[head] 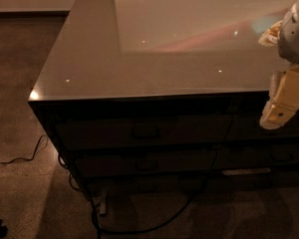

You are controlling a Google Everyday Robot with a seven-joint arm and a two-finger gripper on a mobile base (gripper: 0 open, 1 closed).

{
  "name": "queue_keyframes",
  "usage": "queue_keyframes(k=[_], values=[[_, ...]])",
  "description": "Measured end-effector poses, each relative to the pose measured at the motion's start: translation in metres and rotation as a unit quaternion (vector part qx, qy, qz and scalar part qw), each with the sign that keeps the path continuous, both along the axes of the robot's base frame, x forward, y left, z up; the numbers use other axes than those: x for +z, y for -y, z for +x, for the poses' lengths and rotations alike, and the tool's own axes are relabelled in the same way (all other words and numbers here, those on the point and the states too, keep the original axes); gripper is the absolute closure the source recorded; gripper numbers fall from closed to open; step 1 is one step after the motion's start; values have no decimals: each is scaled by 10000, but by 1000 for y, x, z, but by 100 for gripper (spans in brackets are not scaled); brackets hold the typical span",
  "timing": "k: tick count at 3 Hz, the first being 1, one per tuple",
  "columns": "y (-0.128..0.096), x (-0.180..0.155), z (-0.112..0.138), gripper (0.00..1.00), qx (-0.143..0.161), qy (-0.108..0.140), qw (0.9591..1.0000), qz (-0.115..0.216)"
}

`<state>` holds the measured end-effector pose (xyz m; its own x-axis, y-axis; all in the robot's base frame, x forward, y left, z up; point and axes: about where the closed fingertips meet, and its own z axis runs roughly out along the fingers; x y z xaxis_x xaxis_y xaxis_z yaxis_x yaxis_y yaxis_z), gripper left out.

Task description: Open top drawer

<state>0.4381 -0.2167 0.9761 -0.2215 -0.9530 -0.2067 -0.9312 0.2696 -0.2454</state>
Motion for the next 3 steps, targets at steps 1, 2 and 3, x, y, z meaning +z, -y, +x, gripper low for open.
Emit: queue_keyframes(k=[1, 2, 3], values=[[0, 1, 0, 0, -11, 54, 10000, -1], [-12, -32, -5, 0, -17, -186, 9997, 165], [-30, -96, -11, 0, -46, -660, 9967, 471]])
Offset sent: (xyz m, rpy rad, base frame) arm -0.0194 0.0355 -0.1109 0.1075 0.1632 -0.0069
